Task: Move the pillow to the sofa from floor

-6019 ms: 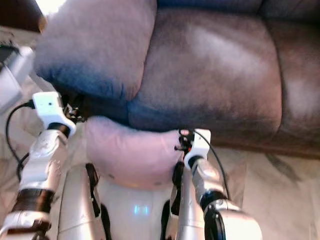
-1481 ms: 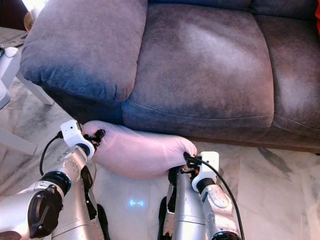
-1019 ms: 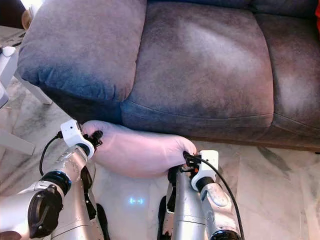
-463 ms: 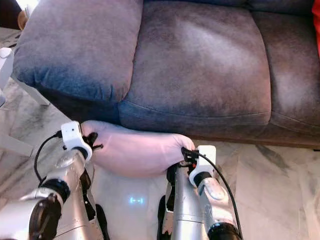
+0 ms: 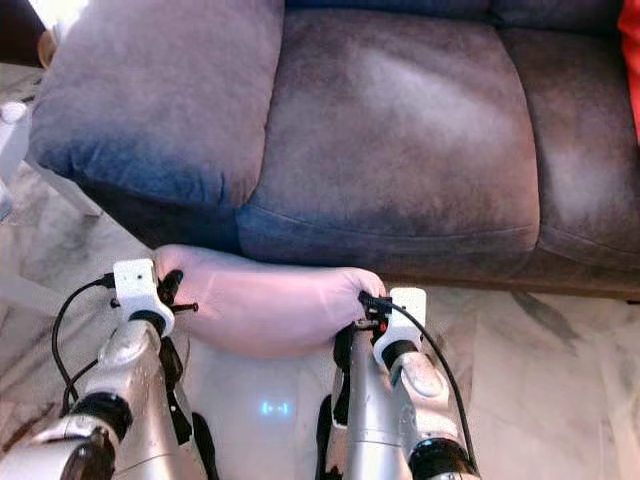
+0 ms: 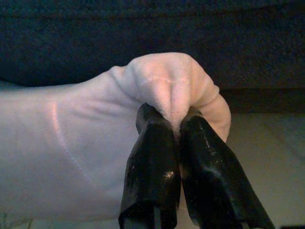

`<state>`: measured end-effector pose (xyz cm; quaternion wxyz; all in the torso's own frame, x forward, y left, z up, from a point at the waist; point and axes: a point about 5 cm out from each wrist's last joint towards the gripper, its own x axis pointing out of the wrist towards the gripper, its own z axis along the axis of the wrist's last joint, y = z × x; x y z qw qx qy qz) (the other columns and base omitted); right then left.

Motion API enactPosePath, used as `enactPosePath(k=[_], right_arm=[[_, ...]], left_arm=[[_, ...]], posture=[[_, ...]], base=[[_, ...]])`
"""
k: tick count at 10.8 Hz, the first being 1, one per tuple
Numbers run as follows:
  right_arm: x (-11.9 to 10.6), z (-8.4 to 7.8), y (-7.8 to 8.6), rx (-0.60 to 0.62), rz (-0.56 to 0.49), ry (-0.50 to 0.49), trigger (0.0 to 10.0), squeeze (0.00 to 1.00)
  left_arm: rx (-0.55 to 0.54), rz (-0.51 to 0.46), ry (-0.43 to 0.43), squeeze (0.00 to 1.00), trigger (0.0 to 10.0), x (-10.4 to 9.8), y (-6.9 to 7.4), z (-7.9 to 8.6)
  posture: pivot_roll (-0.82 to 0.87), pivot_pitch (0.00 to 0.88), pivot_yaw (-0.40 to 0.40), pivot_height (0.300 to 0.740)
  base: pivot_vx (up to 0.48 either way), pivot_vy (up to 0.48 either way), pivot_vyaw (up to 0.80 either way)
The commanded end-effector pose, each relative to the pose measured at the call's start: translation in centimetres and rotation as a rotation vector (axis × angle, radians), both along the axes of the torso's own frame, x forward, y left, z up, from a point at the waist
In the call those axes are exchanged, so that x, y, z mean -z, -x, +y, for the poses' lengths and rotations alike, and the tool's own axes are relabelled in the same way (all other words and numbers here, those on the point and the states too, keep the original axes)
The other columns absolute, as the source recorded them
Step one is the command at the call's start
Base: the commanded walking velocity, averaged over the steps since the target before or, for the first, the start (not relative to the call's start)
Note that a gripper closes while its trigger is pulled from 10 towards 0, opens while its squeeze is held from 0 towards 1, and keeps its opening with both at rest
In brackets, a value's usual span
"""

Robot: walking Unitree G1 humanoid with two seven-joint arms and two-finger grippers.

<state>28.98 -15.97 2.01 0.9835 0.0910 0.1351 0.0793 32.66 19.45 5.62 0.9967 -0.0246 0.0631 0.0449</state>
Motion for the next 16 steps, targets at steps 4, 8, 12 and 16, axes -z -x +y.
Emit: enactPosePath(k=[4, 8, 12, 16], right_arm=[[-0.3, -2.9, -0.2, 0.192, -0.042, 0.001, 10.0, 0.00], [-0.6, -2.8, -0.8, 0.196, -0.050, 0.001, 10.0, 0.00], [-0.4, -2.6, -0.8, 0.194, -0.047, -0.007, 10.0, 0.00], [-0.4, -2.5, -0.8, 0.192, -0.047, -0.008, 10.0, 0.00]], left_arm=[[-0.037, -0.101, -0.130, 0.00, 10.0, -1.1, 0.5, 0.9], [-0.042, -0.094, -0.136, 0.00, 10.0, -1.2, 0.3, 1.0], [-0.037, -0.092, -0.119, 0.00, 10.0, -0.9, 0.6, 0.9], [-0.039, -0.093, -0.112, 0.00, 10.0, -0.9, 0.6, 0.8]], posture=[[0.06, 0.091, -0.075, 0.494], [0.07, 0.096, -0.077, 0.494], [0.07, 0.100, -0.079, 0.494], [0.07, 0.101, -0.079, 0.494]], base=[[0.000, 0.000, 0.00], [0.000, 0.000, 0.00], [0.000, 0.000, 0.00], [0.000, 0.000, 0.00]])
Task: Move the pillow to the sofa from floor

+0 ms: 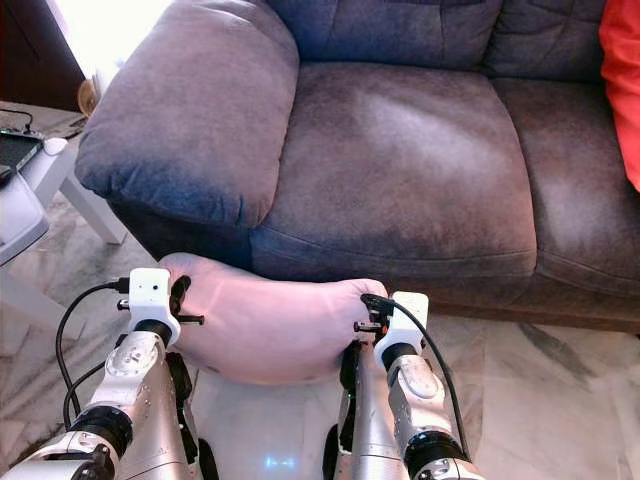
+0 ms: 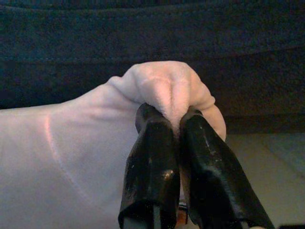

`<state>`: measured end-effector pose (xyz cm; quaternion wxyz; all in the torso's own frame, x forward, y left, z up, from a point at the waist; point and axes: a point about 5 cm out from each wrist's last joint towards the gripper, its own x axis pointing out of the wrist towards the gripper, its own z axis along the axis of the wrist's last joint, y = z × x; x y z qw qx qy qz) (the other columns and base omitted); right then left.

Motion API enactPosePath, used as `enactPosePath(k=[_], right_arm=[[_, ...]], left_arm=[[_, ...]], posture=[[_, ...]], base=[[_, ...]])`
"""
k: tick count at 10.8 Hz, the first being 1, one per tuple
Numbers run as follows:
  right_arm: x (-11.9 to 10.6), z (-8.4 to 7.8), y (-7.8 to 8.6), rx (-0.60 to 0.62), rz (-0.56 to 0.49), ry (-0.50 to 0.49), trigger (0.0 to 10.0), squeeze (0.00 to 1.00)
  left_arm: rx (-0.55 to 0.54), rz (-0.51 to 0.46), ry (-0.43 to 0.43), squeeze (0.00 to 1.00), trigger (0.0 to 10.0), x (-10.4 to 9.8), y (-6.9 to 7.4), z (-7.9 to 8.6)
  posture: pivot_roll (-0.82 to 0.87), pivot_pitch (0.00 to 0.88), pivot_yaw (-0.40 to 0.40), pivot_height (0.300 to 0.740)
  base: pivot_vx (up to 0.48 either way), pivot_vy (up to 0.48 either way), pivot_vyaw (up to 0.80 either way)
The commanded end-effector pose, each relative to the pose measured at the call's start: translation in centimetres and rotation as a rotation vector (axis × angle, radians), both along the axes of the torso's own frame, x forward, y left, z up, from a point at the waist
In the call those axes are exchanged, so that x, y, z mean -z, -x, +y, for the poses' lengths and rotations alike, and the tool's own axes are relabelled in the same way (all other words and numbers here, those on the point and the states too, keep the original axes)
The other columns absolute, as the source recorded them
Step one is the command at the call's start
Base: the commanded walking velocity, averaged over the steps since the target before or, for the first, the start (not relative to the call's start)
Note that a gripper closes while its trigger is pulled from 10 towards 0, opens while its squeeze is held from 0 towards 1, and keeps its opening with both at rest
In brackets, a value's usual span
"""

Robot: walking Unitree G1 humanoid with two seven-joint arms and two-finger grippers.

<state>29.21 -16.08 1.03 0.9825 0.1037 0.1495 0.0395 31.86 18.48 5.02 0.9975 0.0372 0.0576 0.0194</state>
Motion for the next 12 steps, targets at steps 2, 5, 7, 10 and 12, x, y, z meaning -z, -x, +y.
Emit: enactPosePath(k=[2, 5, 7, 10, 12], right_arm=[[-1.30, -2.40, -0.58, 0.111, -0.082, 0.009, 10.0, 0.00], [-1.25, -2.39, -0.56, 0.110, -0.079, 0.008, 10.0, 0.00], [-1.21, -2.35, -0.57, 0.107, -0.076, 0.007, 10.0, 0.00], [-1.18, -2.27, -0.55, 0.103, -0.075, 0.007, 10.0, 0.00], [-1.18, -2.26, -0.56, 0.102, -0.076, 0.006, 10.0, 0.00]], left_arm=[[-0.092, -0.090, 0.016, 0.00, 10.0, -1.43, -0.20, 1.79], [-0.097, -0.089, 0.015, 0.00, 10.0, -1.39, -0.16, 1.85], [-0.099, -0.087, 0.014, 0.00, 10.0, -1.39, -0.17, 1.88], [-0.105, -0.078, 0.005, 0.00, 10.0, -1.24, -0.10, 2.01], [-0.103, -0.076, 0.016, 0.00, 10.0, -1.19, -0.10, 1.97]], posture=[[0.07, 0.101, -0.079, 0.494], [0.07, 0.103, -0.079, 0.494], [0.07, 0.104, -0.079, 0.494], [0.07, 0.104, -0.080, 0.494], [0.07, 0.103, -0.080, 0.494]], base=[[-0.124, 0.000, 0.00], [-0.271, 0.000, 0.00], [-0.126, 0.000, 0.00], [0.000, 0.000, 0.00], [-0.240, 0.000, 0.00]])
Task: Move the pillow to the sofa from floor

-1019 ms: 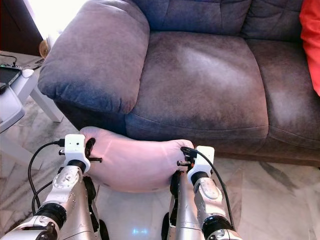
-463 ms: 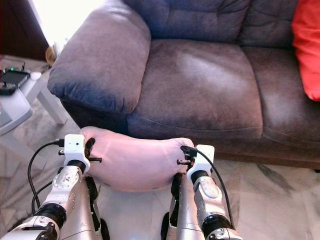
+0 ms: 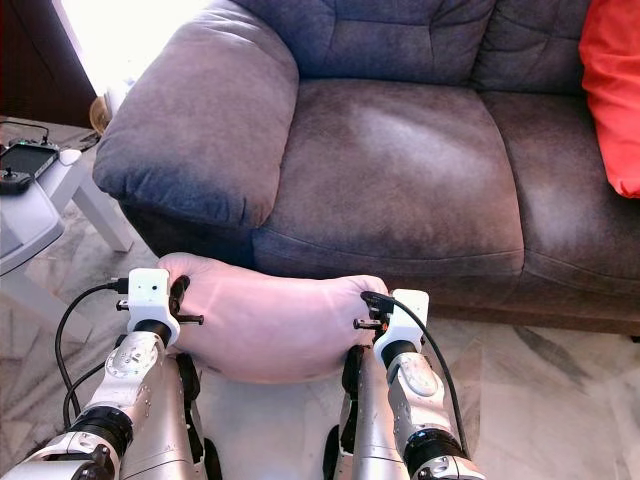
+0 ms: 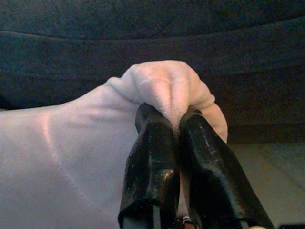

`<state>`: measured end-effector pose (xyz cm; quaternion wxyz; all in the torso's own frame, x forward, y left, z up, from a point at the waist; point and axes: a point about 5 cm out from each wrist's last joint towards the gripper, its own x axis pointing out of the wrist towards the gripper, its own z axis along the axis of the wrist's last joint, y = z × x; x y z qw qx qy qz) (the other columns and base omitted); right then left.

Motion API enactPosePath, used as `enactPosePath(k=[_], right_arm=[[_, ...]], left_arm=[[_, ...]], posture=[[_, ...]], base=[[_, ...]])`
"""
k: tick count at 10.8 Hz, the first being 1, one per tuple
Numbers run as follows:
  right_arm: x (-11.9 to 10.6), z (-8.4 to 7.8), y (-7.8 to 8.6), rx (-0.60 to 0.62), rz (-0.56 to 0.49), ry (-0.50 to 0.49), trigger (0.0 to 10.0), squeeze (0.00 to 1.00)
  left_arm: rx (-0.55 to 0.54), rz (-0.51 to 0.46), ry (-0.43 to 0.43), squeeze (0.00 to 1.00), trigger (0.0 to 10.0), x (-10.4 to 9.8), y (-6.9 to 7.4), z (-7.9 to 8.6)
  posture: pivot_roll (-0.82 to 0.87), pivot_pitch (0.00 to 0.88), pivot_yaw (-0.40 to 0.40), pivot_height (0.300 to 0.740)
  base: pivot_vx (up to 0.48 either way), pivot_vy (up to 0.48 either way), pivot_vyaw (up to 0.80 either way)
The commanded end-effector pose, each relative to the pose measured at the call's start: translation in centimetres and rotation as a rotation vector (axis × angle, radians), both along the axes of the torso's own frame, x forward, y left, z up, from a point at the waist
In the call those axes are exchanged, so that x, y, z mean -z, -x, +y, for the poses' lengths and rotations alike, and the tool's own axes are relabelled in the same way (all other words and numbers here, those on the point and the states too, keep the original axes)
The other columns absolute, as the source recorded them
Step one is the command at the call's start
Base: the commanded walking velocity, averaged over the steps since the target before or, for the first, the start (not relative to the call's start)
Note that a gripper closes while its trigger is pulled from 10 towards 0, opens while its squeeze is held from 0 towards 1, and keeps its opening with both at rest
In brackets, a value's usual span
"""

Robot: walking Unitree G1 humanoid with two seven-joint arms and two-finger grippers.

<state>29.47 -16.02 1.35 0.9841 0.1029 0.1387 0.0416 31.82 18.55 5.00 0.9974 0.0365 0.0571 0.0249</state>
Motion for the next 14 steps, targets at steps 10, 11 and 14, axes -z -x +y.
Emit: enactPosePath(k=[10, 11, 14], right_arm=[[-0.68, -2.22, -0.27, 0.100, -0.042, 0.004, 10.0, 0.00], [-0.58, -2.26, -0.23, 0.101, -0.037, 0.005, 10.0, 0.00], [-0.63, -2.38, -0.23, 0.104, -0.042, 0.021, 10.0, 0.00]], left_arm=[[-0.100, -0.071, 0.003, 0.00, 10.0, -1.24, -0.18, 2.00], [-0.101, -0.069, 0.005, 0.00, 10.0, -1.23, -0.19, 1.98], [-0.100, -0.067, 0.009, 0.00, 10.0, -1.19, -0.22, 1.84]], posture=[[0.07, 0.103, -0.081, 0.494], [0.07, 0.103, -0.081, 0.494], [0.07, 0.104, -0.081, 0.494]], base=[[-0.161, 0.000, 0.00], [0.000, 0.000, 0.00], [0.000, 0.000, 0.00]])
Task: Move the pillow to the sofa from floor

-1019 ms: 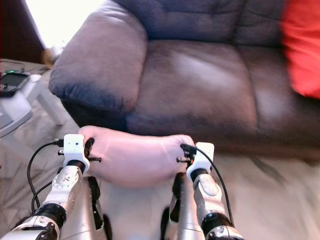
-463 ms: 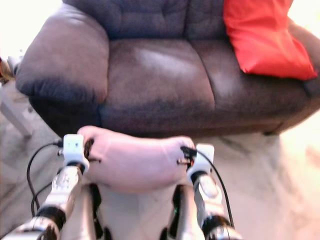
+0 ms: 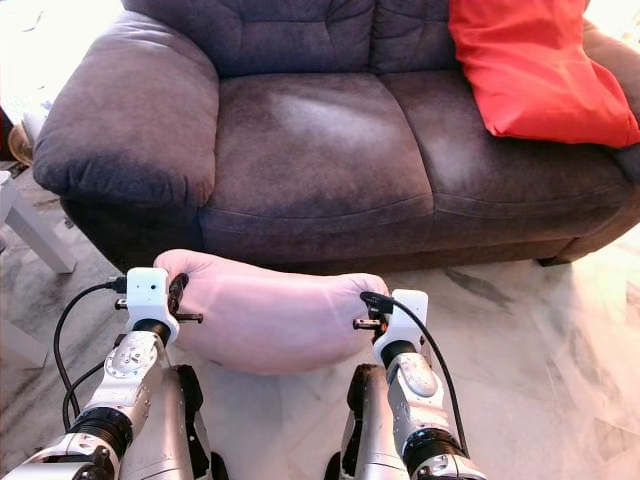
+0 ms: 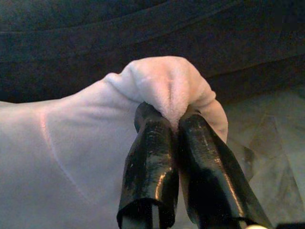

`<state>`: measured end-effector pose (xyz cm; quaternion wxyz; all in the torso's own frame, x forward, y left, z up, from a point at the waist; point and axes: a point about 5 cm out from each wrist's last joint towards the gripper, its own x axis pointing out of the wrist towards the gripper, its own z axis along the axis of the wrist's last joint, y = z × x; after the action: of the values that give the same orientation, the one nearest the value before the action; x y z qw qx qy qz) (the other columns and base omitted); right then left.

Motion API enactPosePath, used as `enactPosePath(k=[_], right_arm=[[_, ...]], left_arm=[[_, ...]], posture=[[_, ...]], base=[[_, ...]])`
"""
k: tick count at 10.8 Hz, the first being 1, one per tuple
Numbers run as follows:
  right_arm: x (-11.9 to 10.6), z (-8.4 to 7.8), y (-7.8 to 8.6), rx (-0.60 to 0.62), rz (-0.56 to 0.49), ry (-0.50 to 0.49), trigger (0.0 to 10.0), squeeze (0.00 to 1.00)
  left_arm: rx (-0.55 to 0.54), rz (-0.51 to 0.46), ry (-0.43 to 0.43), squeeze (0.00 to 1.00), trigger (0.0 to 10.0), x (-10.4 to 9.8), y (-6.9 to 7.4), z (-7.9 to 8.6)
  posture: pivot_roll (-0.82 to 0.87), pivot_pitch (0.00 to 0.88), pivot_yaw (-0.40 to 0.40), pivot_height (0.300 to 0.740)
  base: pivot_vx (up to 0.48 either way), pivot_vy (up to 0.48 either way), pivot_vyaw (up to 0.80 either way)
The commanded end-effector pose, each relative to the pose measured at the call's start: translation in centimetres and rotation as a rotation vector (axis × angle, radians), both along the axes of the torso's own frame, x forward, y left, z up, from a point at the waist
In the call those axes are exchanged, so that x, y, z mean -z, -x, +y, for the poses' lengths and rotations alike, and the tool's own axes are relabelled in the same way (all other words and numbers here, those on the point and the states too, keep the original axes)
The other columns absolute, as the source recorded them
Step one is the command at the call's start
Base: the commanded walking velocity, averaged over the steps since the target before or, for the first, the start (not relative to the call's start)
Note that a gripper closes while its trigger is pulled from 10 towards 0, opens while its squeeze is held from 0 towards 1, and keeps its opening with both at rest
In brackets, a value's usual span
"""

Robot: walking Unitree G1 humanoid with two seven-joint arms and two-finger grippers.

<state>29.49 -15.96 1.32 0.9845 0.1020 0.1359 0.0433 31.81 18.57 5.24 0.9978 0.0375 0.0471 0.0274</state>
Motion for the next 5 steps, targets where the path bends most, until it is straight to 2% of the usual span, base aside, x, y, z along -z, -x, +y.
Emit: enactPosePath(k=[1, 5], right_arm=[[-0.62, -2.50, -0.21, 0.109, -0.031, 0.022, 10.0, 0.00], [-0.44, -2.24, -0.16, 0.098, -0.019, 0.026, 10.0, 0.00]], left_arm=[[-0.096, -0.044, 0.012, 0.00, 10.0, -0.86, -0.17, 1.80], [-0.089, -0.048, 0.013, 0.00, 10.0, -0.81, -0.06, 1.81]], posture=[[0.07, 0.104, -0.081, 0.494], [0.07, 0.104, -0.081, 0.494]], base=[[0.000, 0.000, 0.00], [0.000, 0.000, 0.00]])
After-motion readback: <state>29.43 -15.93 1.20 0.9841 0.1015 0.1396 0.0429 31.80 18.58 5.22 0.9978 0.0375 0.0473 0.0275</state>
